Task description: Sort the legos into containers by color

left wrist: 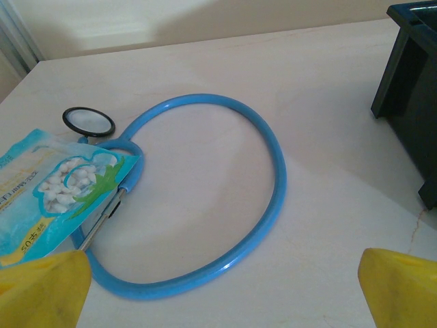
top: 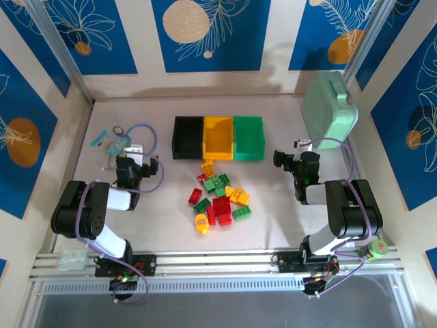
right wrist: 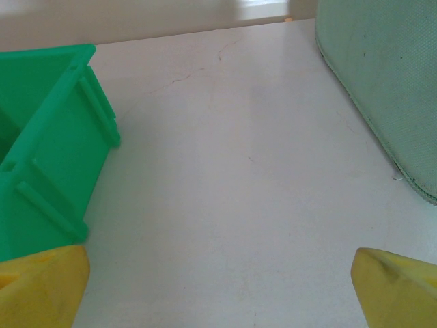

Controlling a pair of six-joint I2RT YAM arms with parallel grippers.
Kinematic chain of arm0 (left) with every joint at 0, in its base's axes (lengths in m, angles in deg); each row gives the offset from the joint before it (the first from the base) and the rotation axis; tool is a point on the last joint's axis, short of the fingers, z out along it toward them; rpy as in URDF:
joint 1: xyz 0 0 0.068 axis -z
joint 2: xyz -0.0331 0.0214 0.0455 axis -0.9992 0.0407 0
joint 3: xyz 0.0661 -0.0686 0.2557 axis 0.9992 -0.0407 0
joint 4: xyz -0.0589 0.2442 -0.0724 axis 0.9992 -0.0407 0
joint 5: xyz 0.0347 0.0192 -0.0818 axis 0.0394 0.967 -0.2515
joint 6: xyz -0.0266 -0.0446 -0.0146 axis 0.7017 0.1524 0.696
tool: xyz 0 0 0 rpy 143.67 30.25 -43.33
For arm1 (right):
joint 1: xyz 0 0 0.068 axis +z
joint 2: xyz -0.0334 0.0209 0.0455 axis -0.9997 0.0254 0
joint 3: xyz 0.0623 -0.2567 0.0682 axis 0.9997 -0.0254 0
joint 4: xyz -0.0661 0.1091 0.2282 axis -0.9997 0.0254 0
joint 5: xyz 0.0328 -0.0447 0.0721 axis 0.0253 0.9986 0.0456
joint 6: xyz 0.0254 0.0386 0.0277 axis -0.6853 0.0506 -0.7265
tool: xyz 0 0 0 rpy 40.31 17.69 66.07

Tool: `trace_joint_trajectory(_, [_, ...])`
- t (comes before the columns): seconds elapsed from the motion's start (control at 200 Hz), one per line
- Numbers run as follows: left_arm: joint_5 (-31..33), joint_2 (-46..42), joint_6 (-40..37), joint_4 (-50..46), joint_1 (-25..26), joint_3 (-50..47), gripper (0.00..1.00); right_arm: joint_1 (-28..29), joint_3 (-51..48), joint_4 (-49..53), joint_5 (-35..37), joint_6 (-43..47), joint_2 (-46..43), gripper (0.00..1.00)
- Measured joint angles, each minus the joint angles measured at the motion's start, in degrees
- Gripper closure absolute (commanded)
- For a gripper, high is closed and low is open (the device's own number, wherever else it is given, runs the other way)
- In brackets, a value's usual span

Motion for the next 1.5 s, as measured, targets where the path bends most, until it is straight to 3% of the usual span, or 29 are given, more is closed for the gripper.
trace_joint_trajectory(0.56, [0.24,-0.48,-0.13,-0.81,0.31,0.04,0.00,0.55,0.07,0.87,0.13,0.24,-0.57,0.01])
trace_joint_trajectory(0.66, [4.24,-6.71,-1.09,-12.59,3.28,2.60,0.00,3.30,3.04,11.39,0.96,1.81,-5.84,0.01])
trace_joint_trajectory(0.785, [7.32,-15.69,0.74,-26.77,6.80,12.74,0.00,6.10,13.99,25.35,0.52,-0.17,-13.84,0.01])
trace_joint_trajectory(0.861, [7.10,-20.85,3.76,-31.54,7.50,17.16,0.00,5.33,20.46,33.38,0.66,-8.31,-17.55,0.01])
trace_joint_trajectory(1.016, [6.03,-29.92,11.10,-41.31,9.57,18.91,0.00,0.57,26.47,47.17,-8.07,-19.28,-19.67,0.01])
trace_joint_trajectory(1.186, [5.51,-30.27,15.61,-56.11,17.70,19.12,0.00,8.33,26.64,60.13,-8.96,-20.20,-19.96,0.01])
trace_joint_trajectory(1.301, [4.96,-29.79,19.93,-64.63,23.06,19.12,0.07,13.14,28.55,66.66,-8.72,-19.34,-20.02,0.05])
trace_joint_trajectory(1.501, [3.45,-26.49,26.27,-69.79,32.30,19.06,0.10,18.47,29.99,71.60,-8.50,-18.93,-19.91,0.10])
